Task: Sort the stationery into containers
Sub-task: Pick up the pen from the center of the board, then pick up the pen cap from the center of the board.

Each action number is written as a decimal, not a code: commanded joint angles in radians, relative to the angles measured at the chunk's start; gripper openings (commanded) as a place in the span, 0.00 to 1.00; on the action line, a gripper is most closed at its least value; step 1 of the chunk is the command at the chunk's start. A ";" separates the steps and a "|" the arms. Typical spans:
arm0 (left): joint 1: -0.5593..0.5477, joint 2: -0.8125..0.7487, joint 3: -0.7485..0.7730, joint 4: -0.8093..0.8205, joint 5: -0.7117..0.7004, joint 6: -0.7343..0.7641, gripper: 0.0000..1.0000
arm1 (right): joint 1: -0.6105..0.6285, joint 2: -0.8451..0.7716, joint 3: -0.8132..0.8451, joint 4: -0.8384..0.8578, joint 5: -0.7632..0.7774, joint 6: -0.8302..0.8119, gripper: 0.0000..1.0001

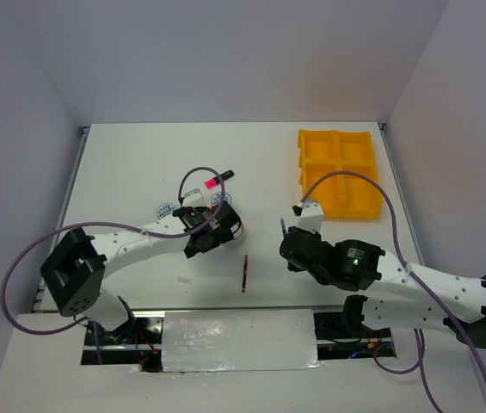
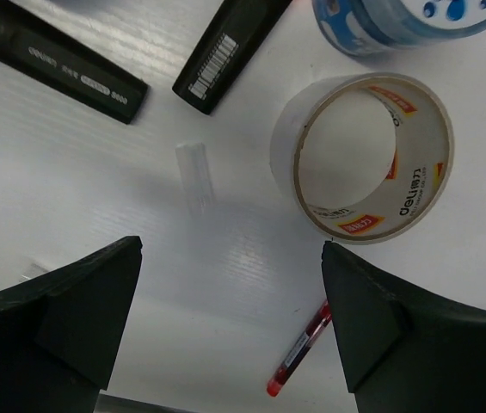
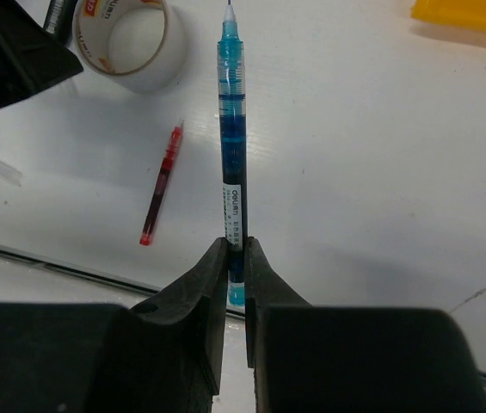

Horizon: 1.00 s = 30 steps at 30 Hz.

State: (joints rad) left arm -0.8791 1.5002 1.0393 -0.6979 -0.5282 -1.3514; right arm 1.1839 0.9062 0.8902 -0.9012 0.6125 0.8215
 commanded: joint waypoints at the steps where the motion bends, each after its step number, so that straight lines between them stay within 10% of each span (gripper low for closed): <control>1: -0.031 0.054 0.053 -0.100 -0.039 -0.149 0.98 | -0.006 -0.015 -0.004 0.005 0.017 0.015 0.00; 30: 0.098 0.146 -0.036 0.058 0.025 -0.106 0.84 | -0.001 0.013 -0.051 0.091 -0.043 -0.042 0.00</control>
State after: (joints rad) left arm -0.7856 1.6360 0.9932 -0.6540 -0.5087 -1.4445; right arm 1.1839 0.9134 0.8448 -0.8513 0.5602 0.7895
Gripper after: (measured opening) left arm 0.848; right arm 0.151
